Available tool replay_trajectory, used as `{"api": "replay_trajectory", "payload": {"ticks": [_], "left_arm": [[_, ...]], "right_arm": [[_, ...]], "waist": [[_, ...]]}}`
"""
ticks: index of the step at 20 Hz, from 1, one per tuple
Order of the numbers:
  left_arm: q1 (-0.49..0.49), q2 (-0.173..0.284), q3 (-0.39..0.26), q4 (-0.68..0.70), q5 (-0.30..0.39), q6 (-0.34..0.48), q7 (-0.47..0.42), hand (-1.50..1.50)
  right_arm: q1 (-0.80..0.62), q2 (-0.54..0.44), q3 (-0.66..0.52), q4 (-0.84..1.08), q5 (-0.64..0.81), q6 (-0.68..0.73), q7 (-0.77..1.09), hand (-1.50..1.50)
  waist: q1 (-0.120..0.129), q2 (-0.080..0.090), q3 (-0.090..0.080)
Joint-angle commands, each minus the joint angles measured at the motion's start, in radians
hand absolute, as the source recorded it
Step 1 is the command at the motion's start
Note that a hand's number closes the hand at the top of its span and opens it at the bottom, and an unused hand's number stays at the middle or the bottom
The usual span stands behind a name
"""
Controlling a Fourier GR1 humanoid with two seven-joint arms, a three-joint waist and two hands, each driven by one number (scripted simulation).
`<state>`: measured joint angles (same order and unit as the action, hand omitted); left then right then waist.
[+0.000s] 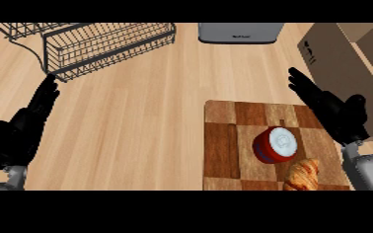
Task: Pick the can from the cutting board and place it in the cardboard box
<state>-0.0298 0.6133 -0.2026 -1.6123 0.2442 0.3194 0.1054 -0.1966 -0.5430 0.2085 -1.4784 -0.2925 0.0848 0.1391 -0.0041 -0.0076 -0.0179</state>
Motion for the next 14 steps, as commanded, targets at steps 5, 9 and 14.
{"api": "replay_trajectory", "payload": {"ticks": [5,9,14], "left_arm": [[-0.011,-0.091,0.073,0.005,0.157,-0.067,-0.005,0.0],[0.007,-0.103,0.095,-0.021,0.238,-0.099,0.038,0.0],[0.069,-0.114,0.105,-0.042,0.245,-0.122,0.017,0.0]], "right_arm": [[-0.085,-0.069,-0.127,-0.086,-0.259,0.304,-0.07,-1.5],[-0.038,-0.006,-0.29,-0.085,-0.101,0.037,-0.331,-1.5],[0.116,-0.023,-0.294,-0.201,-0.073,0.235,-0.621,-1.5]], "waist": [[0.003,0.005,0.018],[-0.018,0.001,0.022],[-0.008,0.001,0.019]]}}
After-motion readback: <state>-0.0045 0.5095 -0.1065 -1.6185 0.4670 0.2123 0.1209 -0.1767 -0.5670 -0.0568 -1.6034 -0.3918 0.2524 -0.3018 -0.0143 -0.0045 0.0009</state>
